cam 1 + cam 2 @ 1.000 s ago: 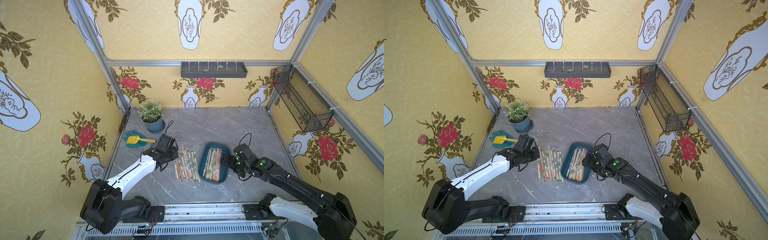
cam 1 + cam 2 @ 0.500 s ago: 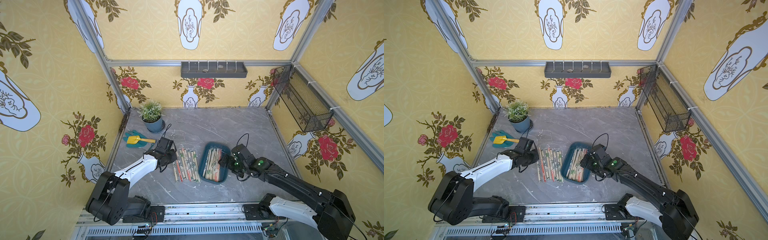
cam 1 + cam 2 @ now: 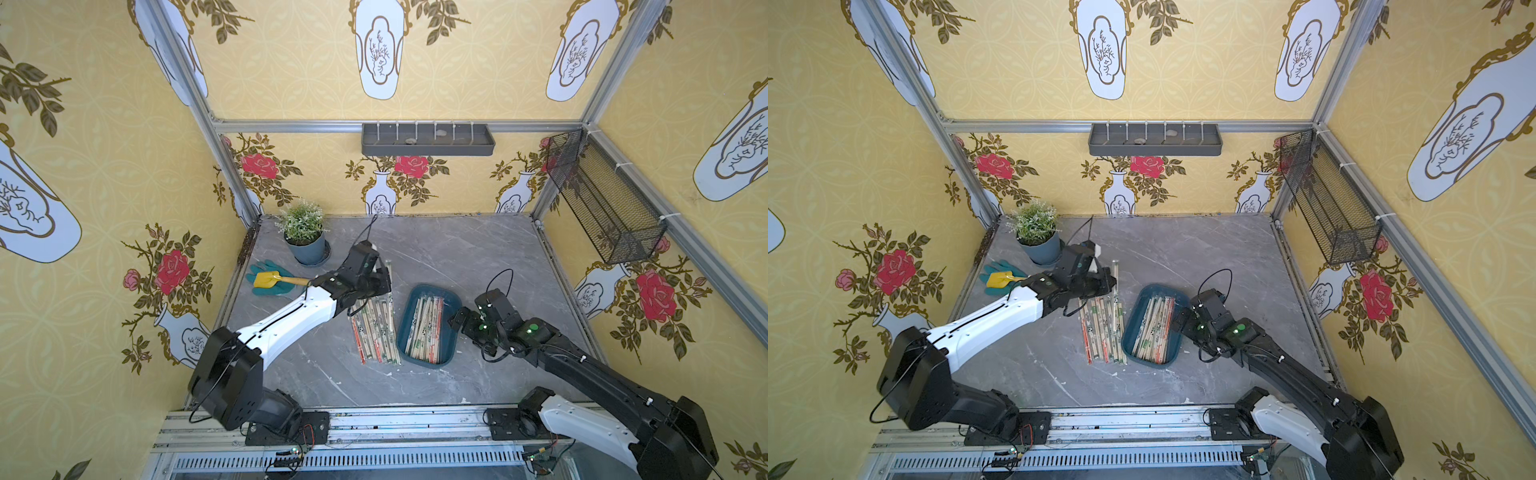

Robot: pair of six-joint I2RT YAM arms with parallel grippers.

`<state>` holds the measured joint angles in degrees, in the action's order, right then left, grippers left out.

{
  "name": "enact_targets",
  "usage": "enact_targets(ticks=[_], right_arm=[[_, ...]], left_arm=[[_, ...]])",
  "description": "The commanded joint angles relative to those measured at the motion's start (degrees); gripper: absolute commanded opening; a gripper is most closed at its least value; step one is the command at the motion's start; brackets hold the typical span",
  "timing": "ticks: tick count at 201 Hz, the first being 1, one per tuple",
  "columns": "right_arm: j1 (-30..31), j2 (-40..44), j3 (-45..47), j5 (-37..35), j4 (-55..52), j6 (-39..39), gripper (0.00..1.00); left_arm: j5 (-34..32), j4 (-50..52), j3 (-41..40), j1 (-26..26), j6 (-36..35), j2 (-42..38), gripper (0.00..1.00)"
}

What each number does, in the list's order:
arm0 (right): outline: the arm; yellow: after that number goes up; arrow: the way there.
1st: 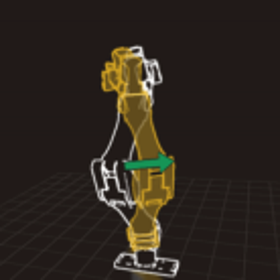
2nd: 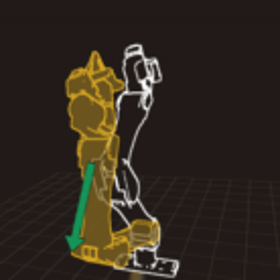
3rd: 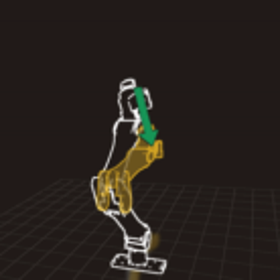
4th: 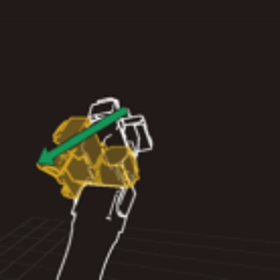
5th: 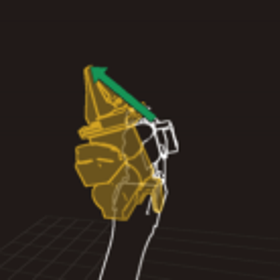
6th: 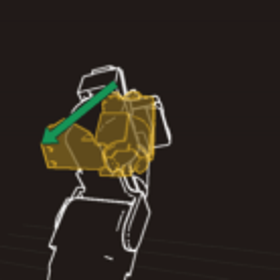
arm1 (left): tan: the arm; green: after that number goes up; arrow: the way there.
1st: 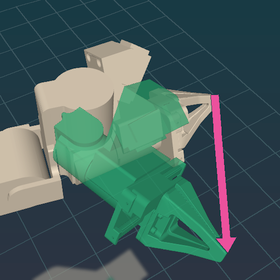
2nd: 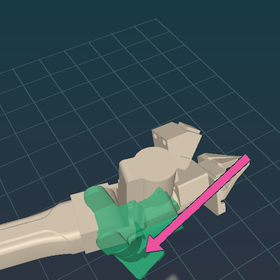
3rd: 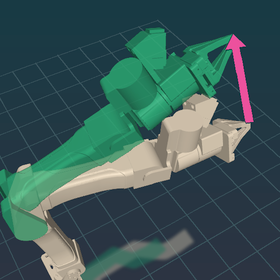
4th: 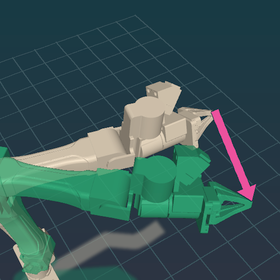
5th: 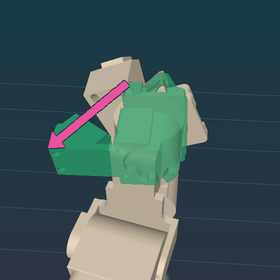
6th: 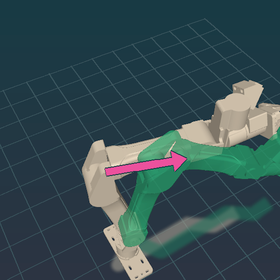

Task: Take the paired disposable chopsticks out of the storage box
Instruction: Place the paired disposable chopsticks in the storage box.

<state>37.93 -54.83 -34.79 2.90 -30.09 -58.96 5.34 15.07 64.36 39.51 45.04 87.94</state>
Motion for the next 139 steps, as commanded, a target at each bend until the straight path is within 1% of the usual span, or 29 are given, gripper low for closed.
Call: enact_targets(ticks=[1,31,75,87,117,139], right_arm=[[-1.86,2.43,0.79,1.05,-2.23,0.94,0.97],[-2.95,4.44,1.14,1.05,-4.23,1.2,0.98],[-3.04,4.07,1.95,2.08,-2.93,1.03,0.98],[-3.04,3.73,1.99,2.09,-2.77,1.12,0.98],[-3.04,3.78,2.11,2.11,-2.7,1.01,0.98],[-3.04,3.83,2.15,2.07,-3.09,0.96,0.97]], left_arm=[[3.09,-1.42,5.07,3.4,-0.83,6.52,0.0],[5.19,-3.67,9.56,7.08,-0.92,14.72,0.0],[7.35,-8.46,10.0,7.87,-0.83,20.16,0.0],[7.68,-8.9,10.15,7.87,-1.04,21.05,0.06],[7.32,-8.59,10.44,7.87,-1.7,22.19,0.29],[6.83,-8.09,10.32,7.87,-2.26,22.1,0.37]])
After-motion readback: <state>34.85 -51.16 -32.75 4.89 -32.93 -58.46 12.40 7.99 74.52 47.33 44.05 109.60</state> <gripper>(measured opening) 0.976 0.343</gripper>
